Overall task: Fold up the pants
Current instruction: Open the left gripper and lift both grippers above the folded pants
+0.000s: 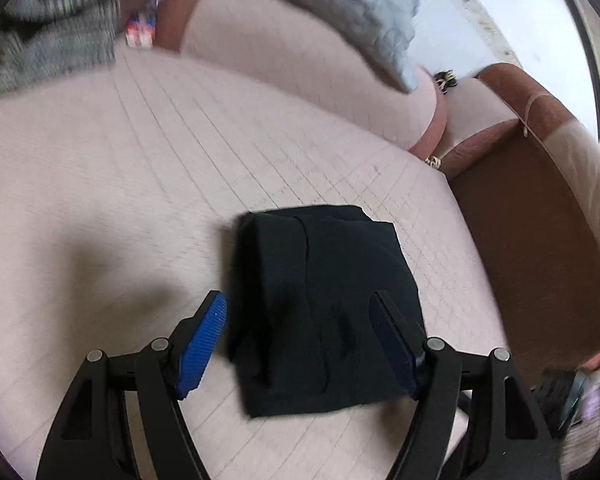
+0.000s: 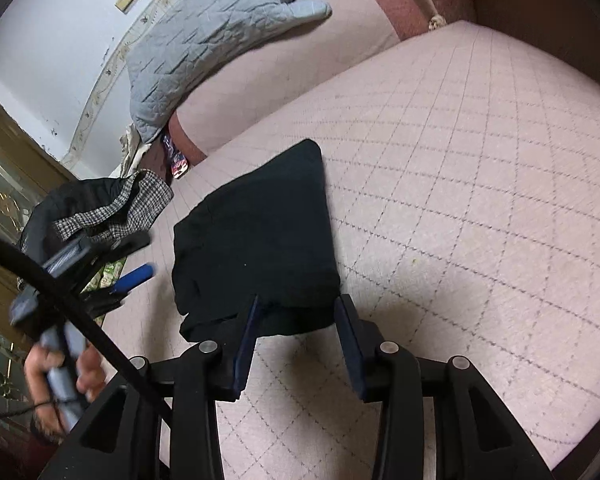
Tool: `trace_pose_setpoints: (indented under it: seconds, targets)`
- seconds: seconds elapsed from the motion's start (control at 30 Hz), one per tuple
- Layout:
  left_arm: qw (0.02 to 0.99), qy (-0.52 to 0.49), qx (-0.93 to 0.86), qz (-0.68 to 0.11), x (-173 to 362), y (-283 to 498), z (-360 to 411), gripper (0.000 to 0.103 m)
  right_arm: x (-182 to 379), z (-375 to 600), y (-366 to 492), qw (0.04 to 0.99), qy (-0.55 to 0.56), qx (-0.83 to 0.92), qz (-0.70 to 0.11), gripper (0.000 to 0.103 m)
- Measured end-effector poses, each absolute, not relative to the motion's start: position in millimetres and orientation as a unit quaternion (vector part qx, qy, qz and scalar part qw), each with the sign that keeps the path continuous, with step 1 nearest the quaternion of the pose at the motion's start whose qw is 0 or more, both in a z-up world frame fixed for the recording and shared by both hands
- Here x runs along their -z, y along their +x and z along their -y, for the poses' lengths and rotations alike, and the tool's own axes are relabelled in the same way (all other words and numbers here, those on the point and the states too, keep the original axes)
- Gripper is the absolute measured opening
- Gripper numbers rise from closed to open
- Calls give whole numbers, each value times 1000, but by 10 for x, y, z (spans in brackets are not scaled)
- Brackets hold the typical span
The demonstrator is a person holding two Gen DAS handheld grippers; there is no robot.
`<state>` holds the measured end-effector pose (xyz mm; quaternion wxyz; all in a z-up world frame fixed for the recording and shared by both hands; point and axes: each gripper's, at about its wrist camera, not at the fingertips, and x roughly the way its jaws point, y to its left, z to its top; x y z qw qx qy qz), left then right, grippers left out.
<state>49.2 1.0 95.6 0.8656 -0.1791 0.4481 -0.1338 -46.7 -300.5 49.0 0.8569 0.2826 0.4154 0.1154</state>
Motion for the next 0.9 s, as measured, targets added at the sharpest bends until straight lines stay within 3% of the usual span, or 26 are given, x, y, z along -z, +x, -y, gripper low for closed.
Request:
trace_pose_setpoints:
  seconds: [0.1,0.23,0.33,0.9]
  targets:
    - [904,-103,107,-401,-1147,77,34,74,-572,2898,-529,867,262,-111,-410,43]
    - [928,-58,77,-361,-1252,-208,171,94,-688,2651,-573,883,216,-107,-404,44]
    - [931,-77,82,-346,-1254,-349,178,100,-752,2509,-588,894,184,-96,-398,51]
    - [919,-65,72,-383,-1091,-417,133,101,-594,2087,-575,886,122,-93,-437,54]
